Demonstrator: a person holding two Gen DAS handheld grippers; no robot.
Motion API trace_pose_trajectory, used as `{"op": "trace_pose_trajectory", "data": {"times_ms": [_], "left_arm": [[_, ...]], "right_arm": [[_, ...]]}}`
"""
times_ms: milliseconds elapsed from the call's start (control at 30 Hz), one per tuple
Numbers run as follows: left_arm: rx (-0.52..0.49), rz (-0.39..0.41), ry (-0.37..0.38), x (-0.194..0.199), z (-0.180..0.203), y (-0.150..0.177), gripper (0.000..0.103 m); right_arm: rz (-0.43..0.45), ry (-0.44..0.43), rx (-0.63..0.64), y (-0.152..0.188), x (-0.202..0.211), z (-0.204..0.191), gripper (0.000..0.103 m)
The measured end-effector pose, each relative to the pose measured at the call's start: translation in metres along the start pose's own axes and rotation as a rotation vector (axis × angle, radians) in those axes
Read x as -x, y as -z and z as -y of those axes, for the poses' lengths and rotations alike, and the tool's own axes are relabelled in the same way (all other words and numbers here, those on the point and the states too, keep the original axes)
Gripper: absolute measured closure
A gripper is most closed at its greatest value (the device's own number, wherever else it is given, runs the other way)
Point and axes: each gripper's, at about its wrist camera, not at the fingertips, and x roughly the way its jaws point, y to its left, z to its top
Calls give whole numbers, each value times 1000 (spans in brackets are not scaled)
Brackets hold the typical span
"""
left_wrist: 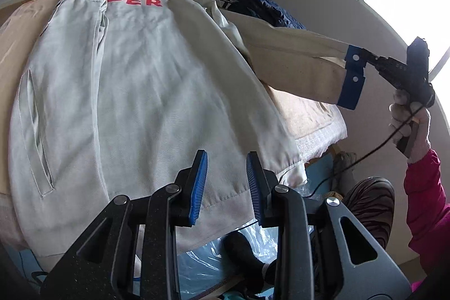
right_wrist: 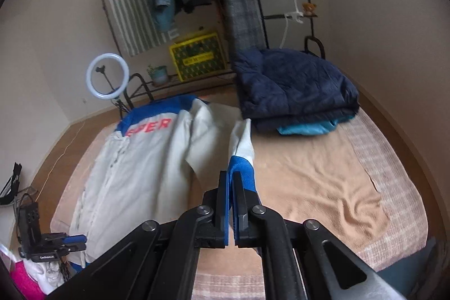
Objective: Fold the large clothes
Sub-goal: 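Lift the sleeve by its cuff and lay it along the jacket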
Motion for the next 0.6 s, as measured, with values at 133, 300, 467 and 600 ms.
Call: {"op": "trace_pose_trajectory", "data": {"times_ms": [133,300,467,600], "left_arm": [[61,24,29,7,-11,-2,75],[144,43,69,13,-25,-2,75],[226,63,109,17,-42,-4,75],[237,67,91,18,-49,-4,75]], "right_arm": [[21,-84,119,-3,15,-58,103],[-15,-200,244,15,15,-122,103],[-146,-334,346,58,-13,-182,103],[-291,-402,424,108,-46,-218,103]]}}
